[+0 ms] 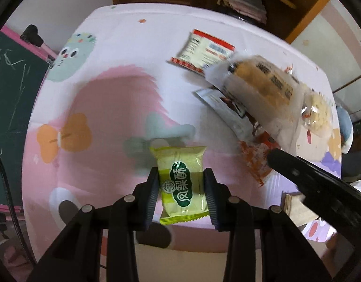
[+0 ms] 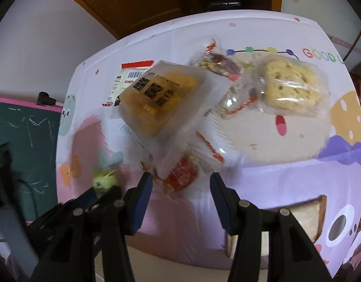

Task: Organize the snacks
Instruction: 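Grasp the green square packet with the left gripper while the right reaches the clear cake packet, then carry the green packet and red-wrapped snack over the tray and release them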

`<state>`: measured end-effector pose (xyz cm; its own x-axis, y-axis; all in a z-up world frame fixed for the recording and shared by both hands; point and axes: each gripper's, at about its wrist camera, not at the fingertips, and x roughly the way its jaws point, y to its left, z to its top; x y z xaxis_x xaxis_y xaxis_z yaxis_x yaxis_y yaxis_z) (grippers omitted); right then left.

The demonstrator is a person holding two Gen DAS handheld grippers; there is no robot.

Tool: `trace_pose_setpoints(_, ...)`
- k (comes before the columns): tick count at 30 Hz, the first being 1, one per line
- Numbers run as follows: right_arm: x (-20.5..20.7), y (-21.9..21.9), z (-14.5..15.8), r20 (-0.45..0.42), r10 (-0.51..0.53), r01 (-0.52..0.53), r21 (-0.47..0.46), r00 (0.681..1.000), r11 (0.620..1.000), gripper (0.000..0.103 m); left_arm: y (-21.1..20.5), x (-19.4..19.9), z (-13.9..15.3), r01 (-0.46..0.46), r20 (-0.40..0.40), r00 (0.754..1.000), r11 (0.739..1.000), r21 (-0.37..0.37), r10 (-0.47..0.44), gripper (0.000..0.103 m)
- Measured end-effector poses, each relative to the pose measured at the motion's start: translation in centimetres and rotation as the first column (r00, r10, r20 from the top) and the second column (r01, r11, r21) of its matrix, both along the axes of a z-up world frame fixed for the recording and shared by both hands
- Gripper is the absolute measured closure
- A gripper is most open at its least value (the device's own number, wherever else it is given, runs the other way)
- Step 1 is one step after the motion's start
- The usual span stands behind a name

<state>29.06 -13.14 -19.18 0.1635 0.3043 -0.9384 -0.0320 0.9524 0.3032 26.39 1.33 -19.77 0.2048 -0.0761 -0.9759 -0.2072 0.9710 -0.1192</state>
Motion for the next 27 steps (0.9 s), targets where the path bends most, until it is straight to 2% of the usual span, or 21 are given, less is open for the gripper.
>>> trace_pose_setpoints(4,0.7,2.2,-0.9,-0.003,0.027,-0.027,-0.066,1.000,0.997,0.050,1.4,-0.6,0.7,-0.015,0.015,1.000,0.999,-0.031,0.015,0.067)
trace_pose_setpoints(7,1.0,3.9,-1.5,-0.009,0.038,-0.039,-0.153,0.999,0.988,0.039,2.7,-0.9,0.3,-0.016,0.024,1.000,0.999,-0.039,0.017,0.067)
trace_pose_setpoints(14,1.6,6.0,-2.2,-0.033,0.077,-0.083,-0.255,0.996,0.963,0.034,3.7,-2.2,0.8,-0.015,0.046,0.999,0.999,-0.035,0.016,0.067)
trace_pose_setpoints(16,1.9,6.8,-2.6,-0.029,0.073,-0.078,-0.257,0.997,0.963,0.035,3.8,-2.5,0.7,-0.013,0.042,0.999,0.999,-0.038,0.015,0.067)
trace_pose_setpoints(20,2.0,6.7,-2.6,-0.018,0.087,-0.088,-0.264,0.996,0.961,0.046,4.0,-2.9,0.5,-0.007,0.041,0.999,0.999,-0.036,0.008,0.067)
trace_pose_setpoints(24,1.3,4.9,-2.1,-0.005,0.093,-0.091,-0.241,0.996,0.966,0.047,4.2,-3.5,0.8,-0.007,0.048,0.999,0.999,-0.045,0.009,0.067)
trace_pose_setpoints(27,0.2,2.7,-0.8,0.003,0.056,-0.055,-0.154,0.998,0.987,0.047,4.2,-4.1,1.9,0.001,0.074,0.997,0.999,-0.053,0.003,0.067)
